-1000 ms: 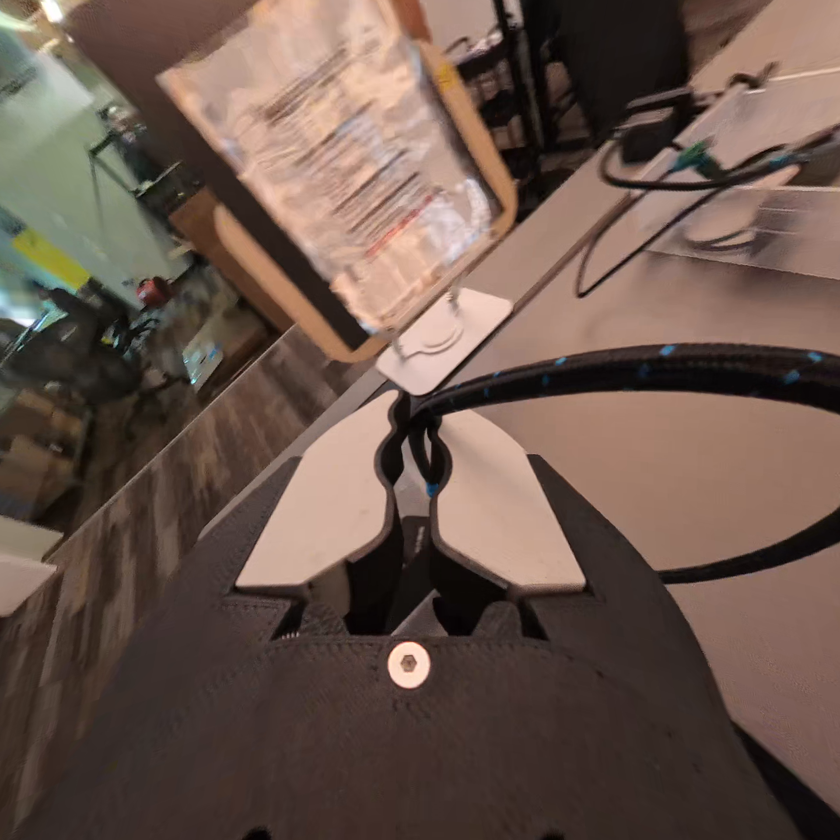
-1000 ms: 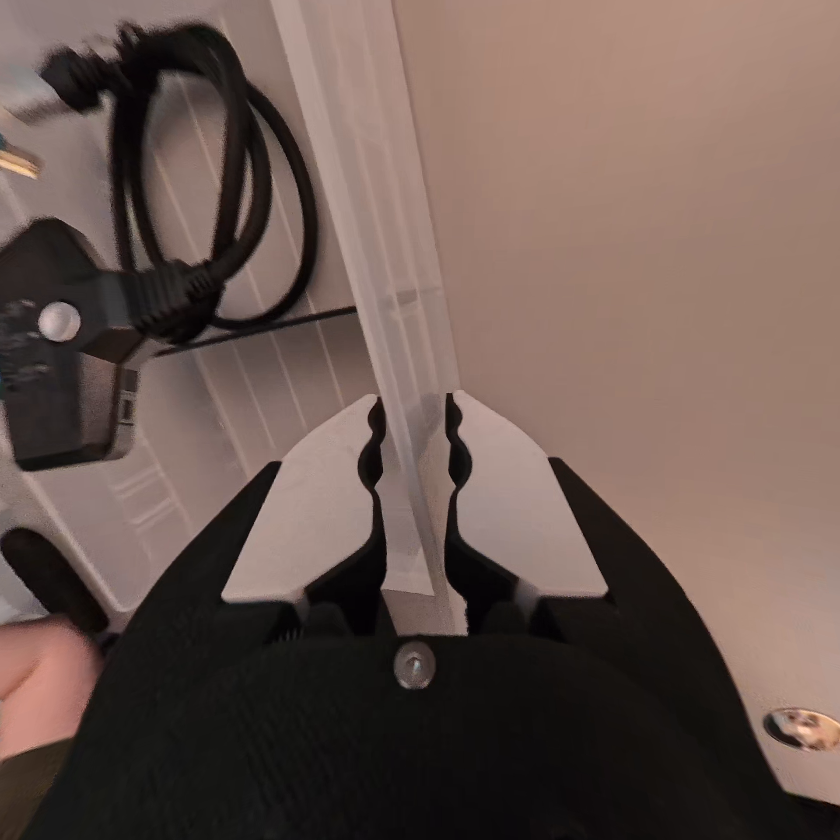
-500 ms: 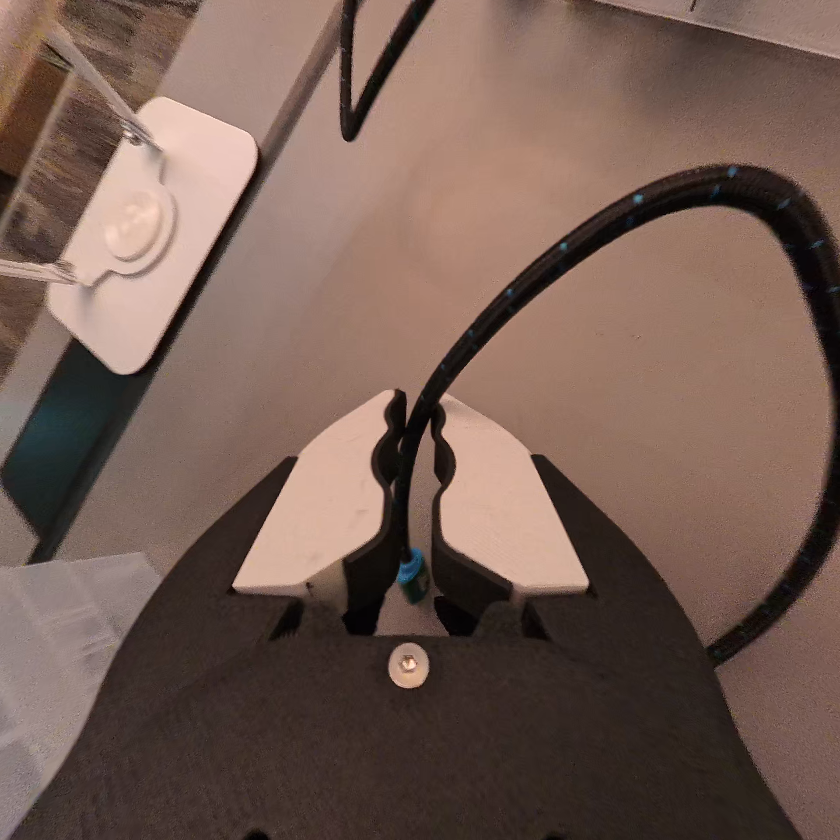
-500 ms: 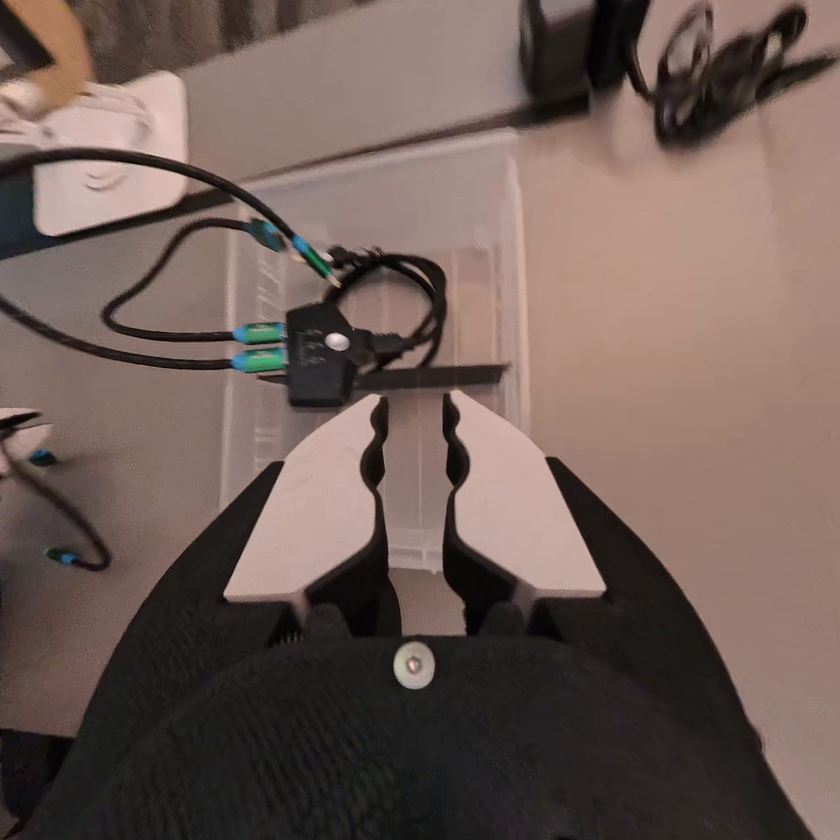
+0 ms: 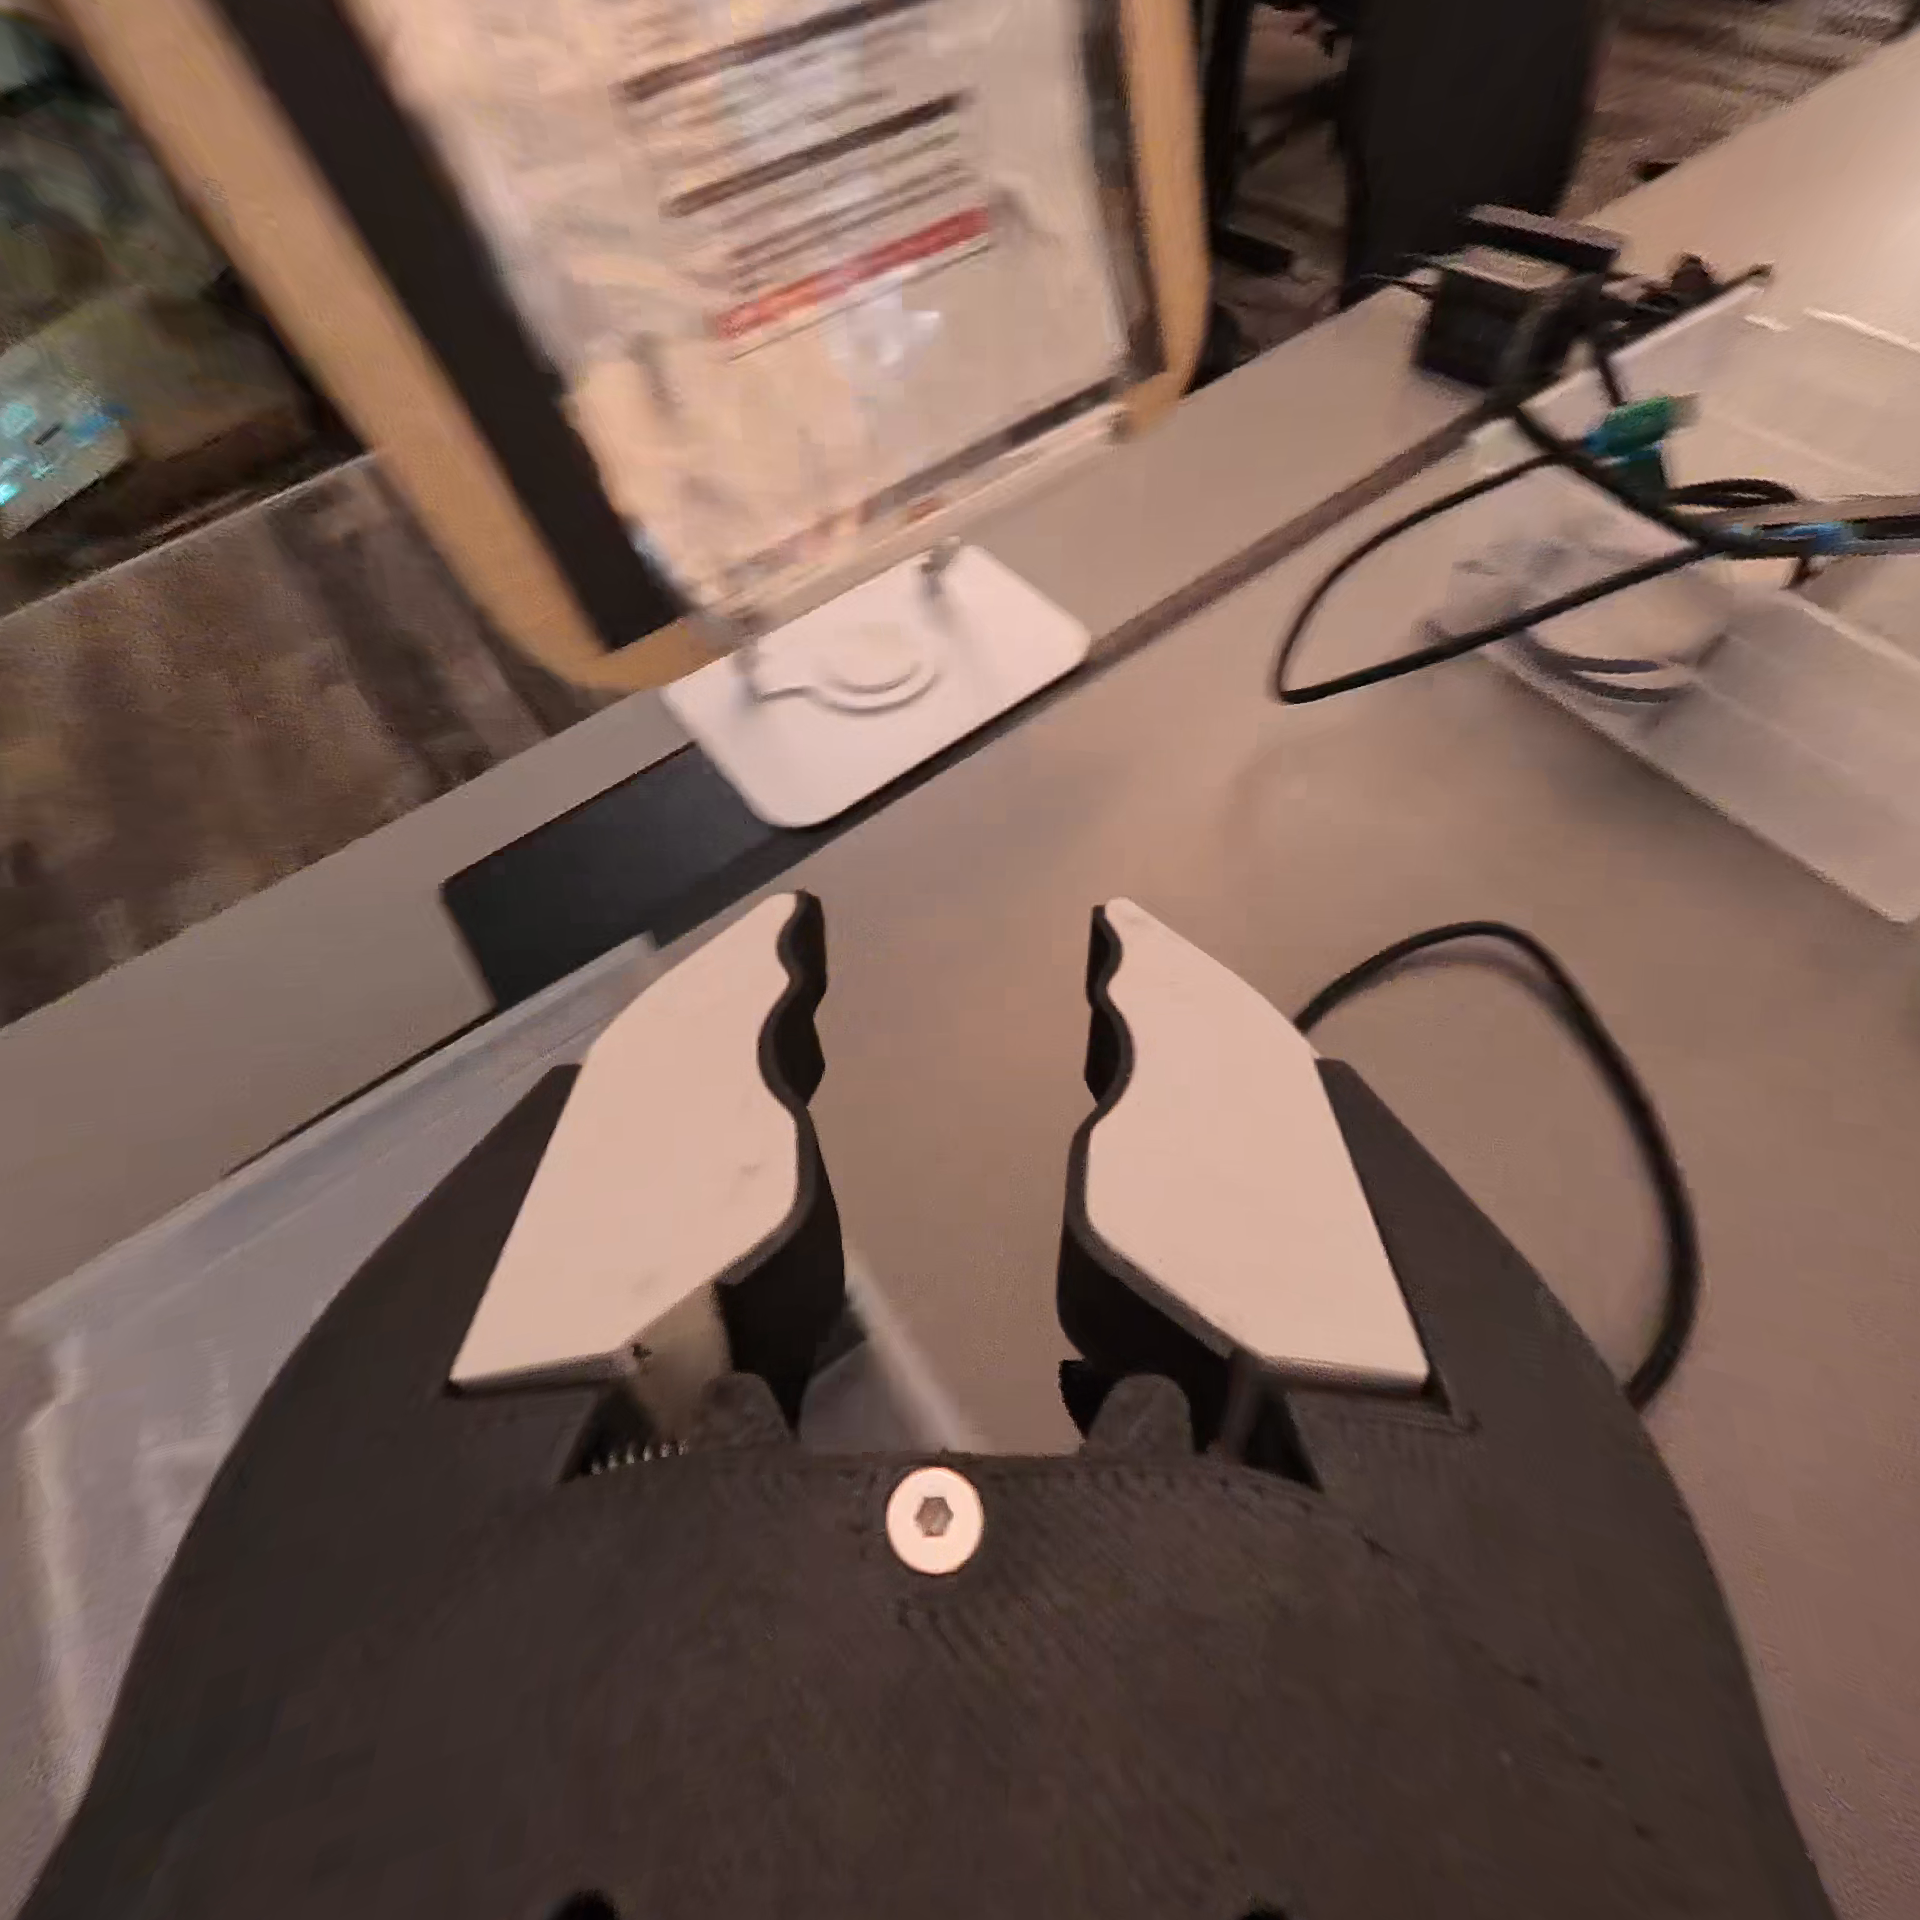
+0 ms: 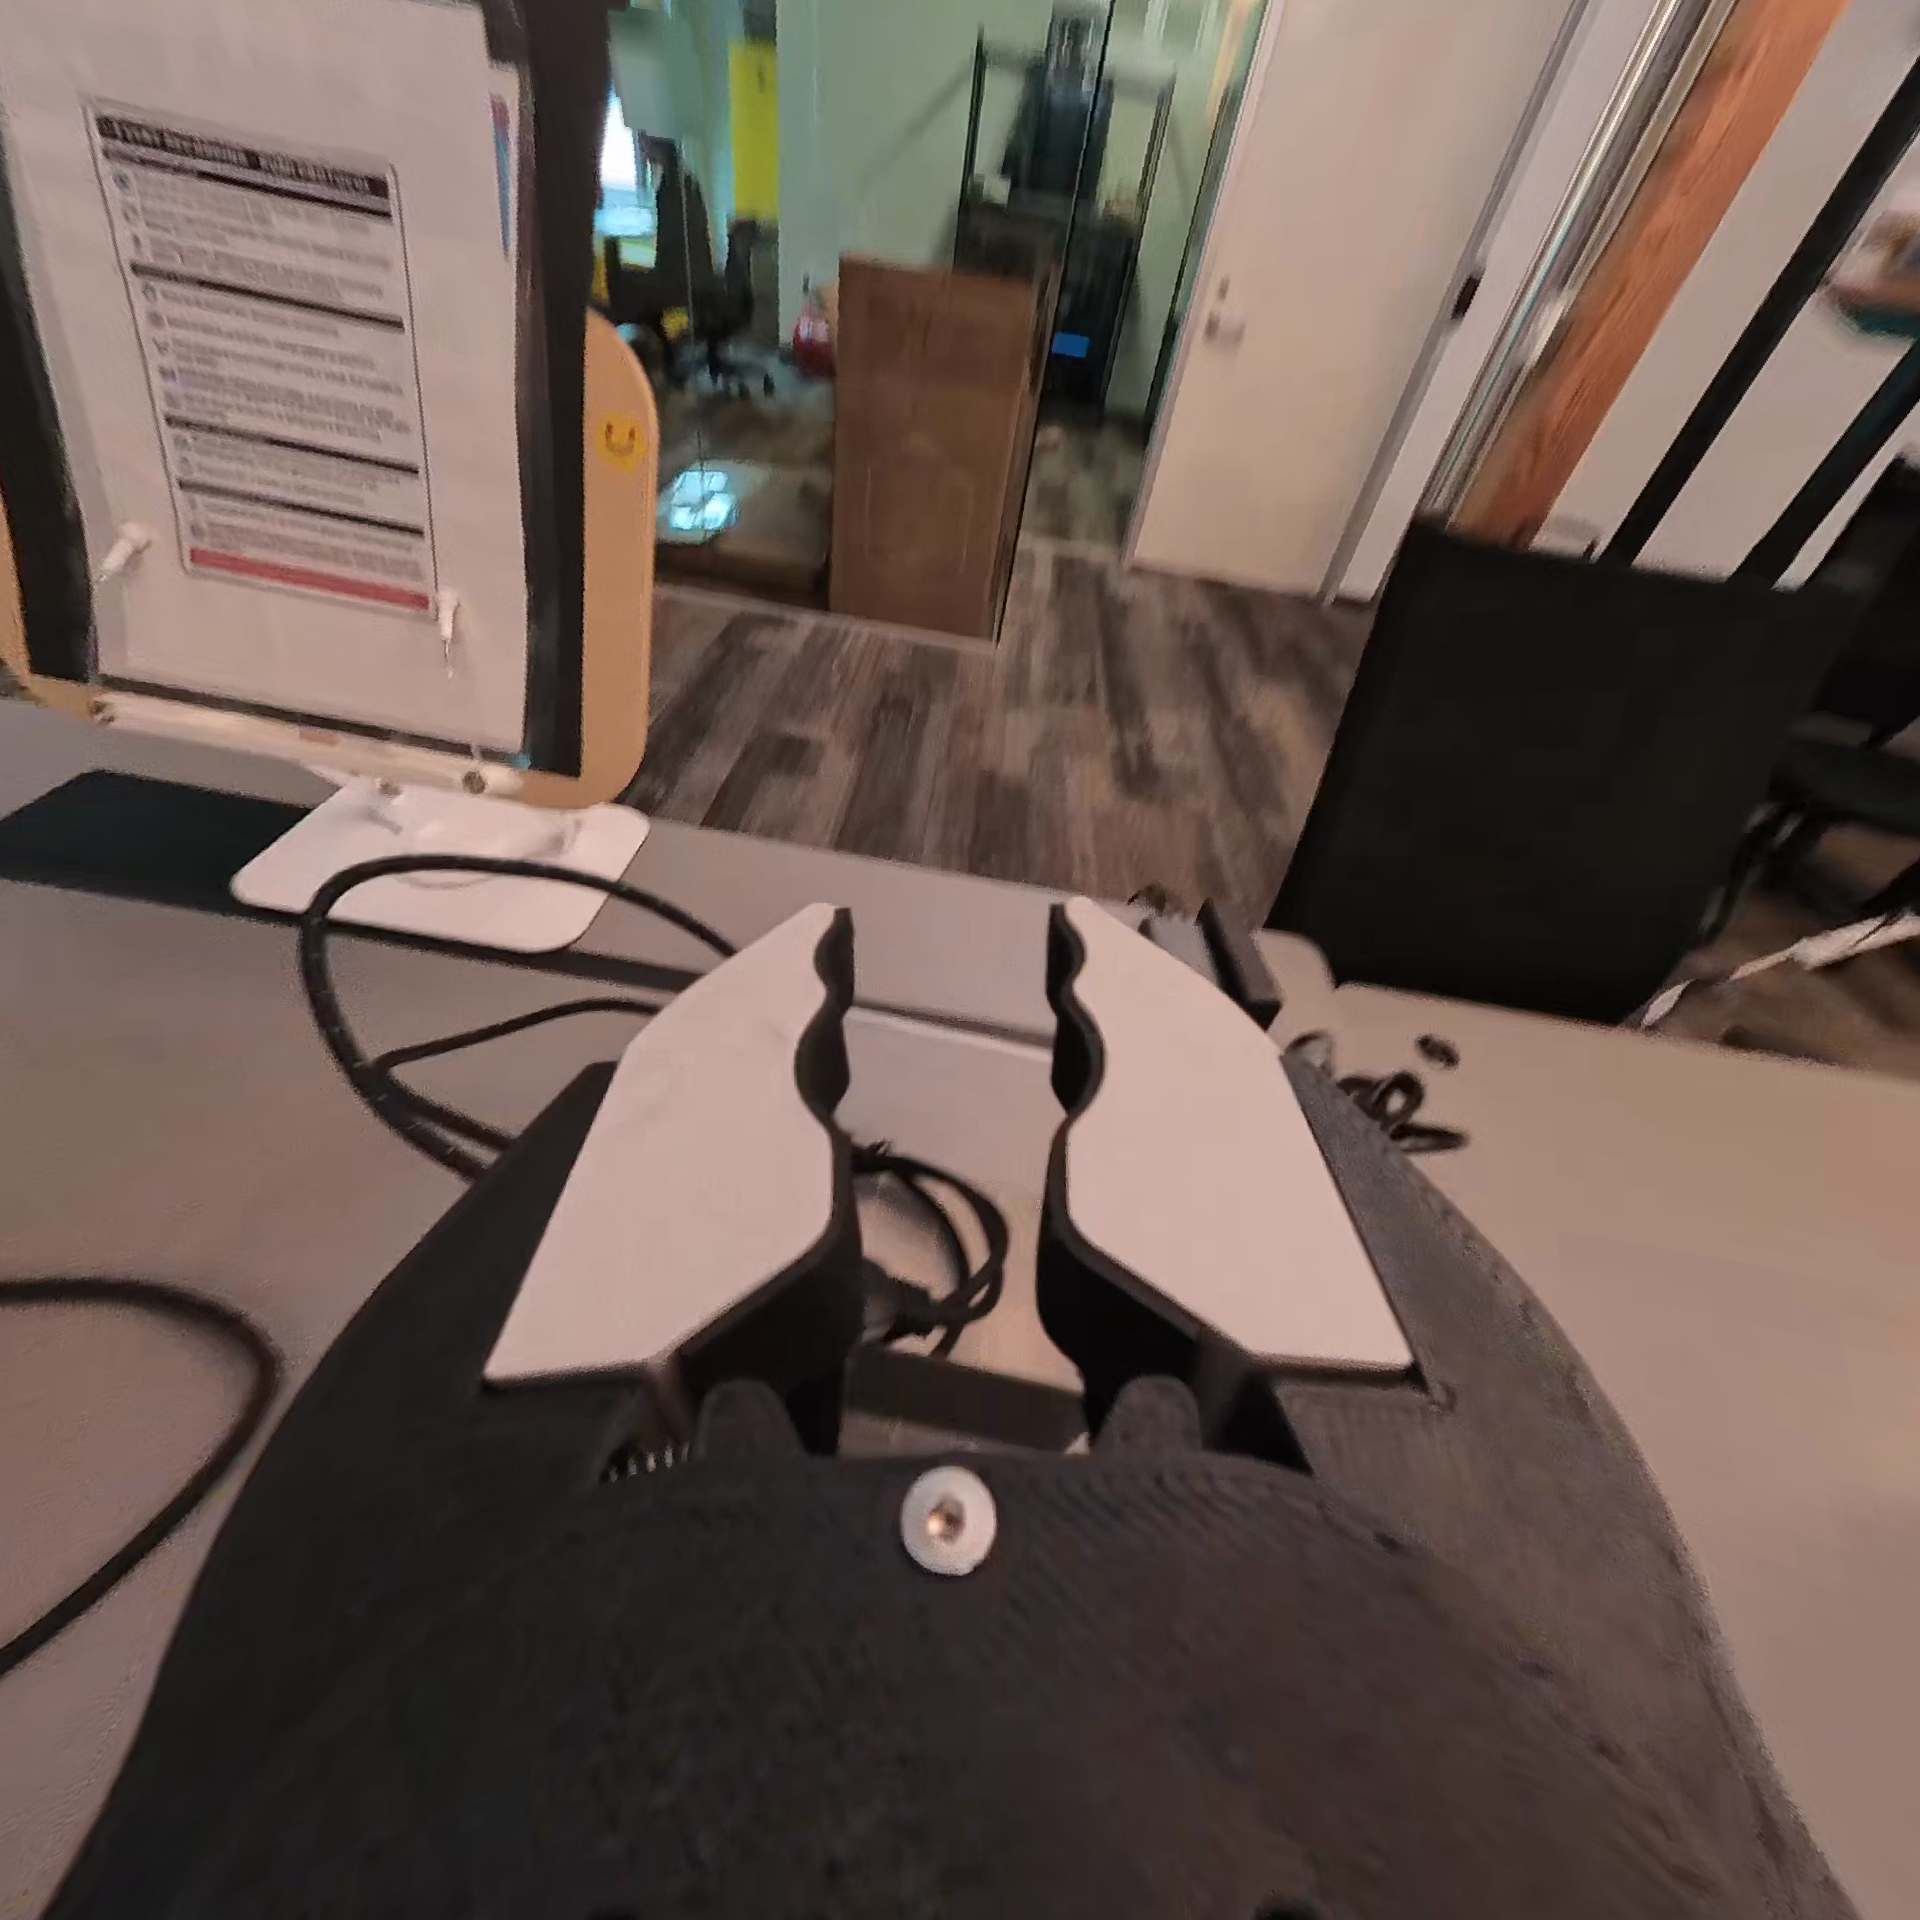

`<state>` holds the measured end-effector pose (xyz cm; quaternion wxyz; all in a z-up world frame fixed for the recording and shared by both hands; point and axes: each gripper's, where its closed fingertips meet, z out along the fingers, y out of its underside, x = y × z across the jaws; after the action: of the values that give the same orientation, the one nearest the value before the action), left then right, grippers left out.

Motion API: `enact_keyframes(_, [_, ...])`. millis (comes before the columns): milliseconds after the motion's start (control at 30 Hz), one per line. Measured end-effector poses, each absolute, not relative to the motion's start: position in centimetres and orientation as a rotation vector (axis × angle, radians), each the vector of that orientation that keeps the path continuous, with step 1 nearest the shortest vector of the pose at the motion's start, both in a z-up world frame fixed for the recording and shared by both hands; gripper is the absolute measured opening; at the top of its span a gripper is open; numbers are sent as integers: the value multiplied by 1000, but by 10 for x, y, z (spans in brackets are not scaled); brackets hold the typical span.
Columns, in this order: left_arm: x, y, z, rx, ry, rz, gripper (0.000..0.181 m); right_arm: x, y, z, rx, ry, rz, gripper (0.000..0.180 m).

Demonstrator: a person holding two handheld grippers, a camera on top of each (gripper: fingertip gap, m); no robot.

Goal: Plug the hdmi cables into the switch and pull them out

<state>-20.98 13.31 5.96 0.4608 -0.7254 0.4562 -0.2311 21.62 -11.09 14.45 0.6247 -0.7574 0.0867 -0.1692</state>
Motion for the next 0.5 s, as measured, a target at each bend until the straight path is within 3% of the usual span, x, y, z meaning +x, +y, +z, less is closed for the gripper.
enact_keyframes(33, [-228,144,55,-1823,1108,-596,52,217,-112,148,-1692,175,-441,38])
enact_keyframes(200, [-254,181,13,-1853,1340,-738,46,220,-109,157,-1608,108,-618,37])
enact_keyframes(500, [-289,222,-90,-1893,1994,-291,25,224,-93,137,-1708,83,-670,37])
